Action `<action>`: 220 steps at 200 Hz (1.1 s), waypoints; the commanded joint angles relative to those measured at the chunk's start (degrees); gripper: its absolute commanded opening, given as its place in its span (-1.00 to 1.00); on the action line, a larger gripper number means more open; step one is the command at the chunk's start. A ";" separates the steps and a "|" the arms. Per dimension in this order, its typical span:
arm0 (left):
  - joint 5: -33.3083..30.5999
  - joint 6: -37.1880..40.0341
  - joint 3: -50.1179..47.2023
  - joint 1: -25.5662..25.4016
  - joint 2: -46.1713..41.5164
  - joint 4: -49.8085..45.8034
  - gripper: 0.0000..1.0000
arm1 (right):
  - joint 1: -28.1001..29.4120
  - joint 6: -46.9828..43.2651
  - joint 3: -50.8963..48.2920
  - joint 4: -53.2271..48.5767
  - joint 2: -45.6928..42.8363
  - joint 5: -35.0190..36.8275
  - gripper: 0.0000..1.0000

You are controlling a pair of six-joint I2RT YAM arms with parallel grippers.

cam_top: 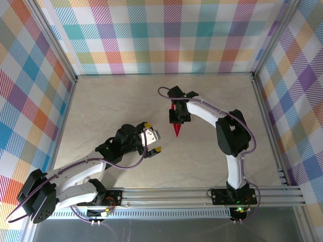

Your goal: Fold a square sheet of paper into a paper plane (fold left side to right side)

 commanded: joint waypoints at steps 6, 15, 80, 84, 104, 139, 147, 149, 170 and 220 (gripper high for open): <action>0.85 0.15 1.92 0.54 -1.64 0.64 0.99 | -0.98 -0.98 5.24 -6.73 5.48 2.96 -0.95; 0.95 0.08 1.92 0.50 -1.81 0.65 0.99 | -1.21 -0.99 6.90 -7.10 6.80 2.98 -0.94; 1.19 0.00 1.94 0.50 -3.07 0.28 0.99 | -1.57 0.05 10.45 -8.82 11.68 1.64 -0.94; 1.26 0.02 1.92 0.49 -3.09 0.28 0.99 | -1.57 0.08 10.44 -8.87 11.77 1.56 -0.94; 1.47 0.00 1.92 0.49 -3.09 0.28 0.99 | -1.52 0.32 10.04 -8.78 12.08 1.38 -0.93; 1.66 -0.09 1.95 0.50 -3.03 0.29 0.99 | -1.57 0.43 9.39 -8.30 12.43 0.94 -0.91; 1.61 -0.05 1.92 0.50 -3.08 0.27 0.99 | -1.57 0.44 9.22 -8.21 12.53 0.94 -0.91; 1.65 -0.10 1.92 0.49 -3.05 0.25 0.99 | -1.57 0.47 9.17 -8.28 12.59 0.94 -0.90; 1.61 -0.12 2.00 0.56 -3.15 0.19 0.99 | -1.60 0.55 8.81 -8.05 12.97 0.93 -0.88; 1.64 -0.07 1.97 0.49 -2.98 0.19 0.99 | -1.57 0.47 8.24 -7.42 13.84 0.58 -0.82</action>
